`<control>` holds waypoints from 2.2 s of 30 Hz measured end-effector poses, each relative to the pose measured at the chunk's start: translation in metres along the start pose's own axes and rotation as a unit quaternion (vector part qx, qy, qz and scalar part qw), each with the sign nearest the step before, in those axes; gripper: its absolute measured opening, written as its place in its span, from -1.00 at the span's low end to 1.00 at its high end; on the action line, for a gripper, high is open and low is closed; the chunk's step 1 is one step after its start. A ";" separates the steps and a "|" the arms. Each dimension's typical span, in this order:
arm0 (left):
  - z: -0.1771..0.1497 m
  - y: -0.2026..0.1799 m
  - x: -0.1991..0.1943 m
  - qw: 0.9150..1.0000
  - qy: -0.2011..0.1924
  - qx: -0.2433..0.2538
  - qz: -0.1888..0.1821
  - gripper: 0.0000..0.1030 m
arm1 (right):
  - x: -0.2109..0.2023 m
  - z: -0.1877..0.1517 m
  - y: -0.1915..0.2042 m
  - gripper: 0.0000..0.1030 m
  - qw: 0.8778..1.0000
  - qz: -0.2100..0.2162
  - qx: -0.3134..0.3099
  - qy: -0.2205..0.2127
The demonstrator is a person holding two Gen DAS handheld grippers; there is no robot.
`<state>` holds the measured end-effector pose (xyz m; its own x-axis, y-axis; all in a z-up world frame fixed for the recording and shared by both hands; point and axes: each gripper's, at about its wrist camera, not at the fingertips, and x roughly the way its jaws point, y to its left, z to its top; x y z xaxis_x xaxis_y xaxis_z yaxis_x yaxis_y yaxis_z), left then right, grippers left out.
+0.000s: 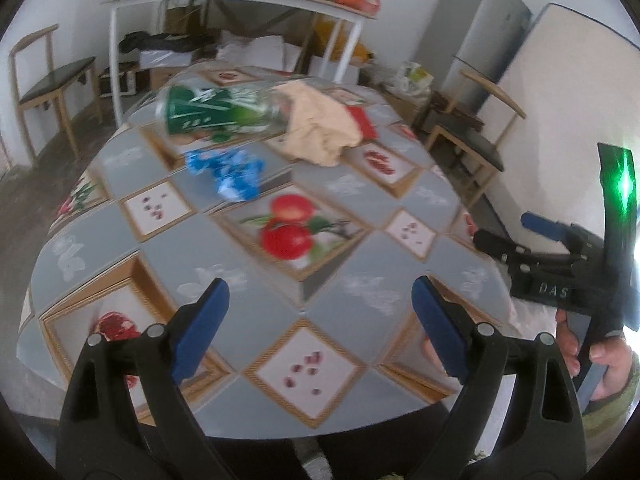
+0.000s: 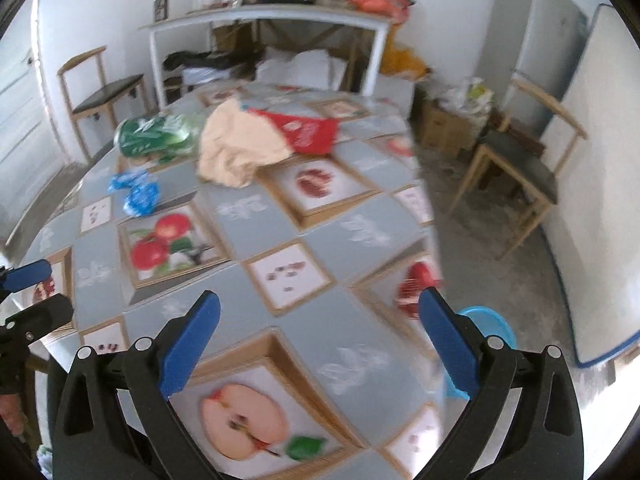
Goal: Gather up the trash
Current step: 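Move both tools back to the table toward the blue wrapper and beige cloth, then grasp the blue crumpled wrapper with the left gripper while the right gripper grasps the beige cloth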
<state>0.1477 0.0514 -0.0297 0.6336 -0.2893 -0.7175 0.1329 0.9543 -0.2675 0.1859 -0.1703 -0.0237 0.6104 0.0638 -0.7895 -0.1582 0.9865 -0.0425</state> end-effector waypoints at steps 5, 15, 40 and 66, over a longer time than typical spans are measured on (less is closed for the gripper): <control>-0.004 0.022 0.017 0.999 0.010 -0.015 0.042 0.72 | 0.044 -0.007 0.023 0.87 0.998 0.034 -0.011 0.054; -0.009 0.047 0.056 0.992 0.053 -0.009 0.118 0.74 | 0.084 -0.012 0.039 0.87 0.994 0.064 -0.011 0.091; -0.025 0.037 0.054 0.984 0.030 0.021 0.173 0.86 | 0.093 -0.003 0.044 0.88 0.995 0.065 -0.010 0.075; 0.089 0.077 0.122 0.997 0.024 -0.057 0.044 0.21 | 0.084 -0.014 0.041 0.88 0.996 0.074 -0.020 0.041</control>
<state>0.3029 0.0959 -0.0803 0.6009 -0.2109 -0.7710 -0.0106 0.9624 -0.2715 0.2203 -0.1263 -0.1005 0.5122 0.1940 -0.8366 -0.2743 0.9601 0.0547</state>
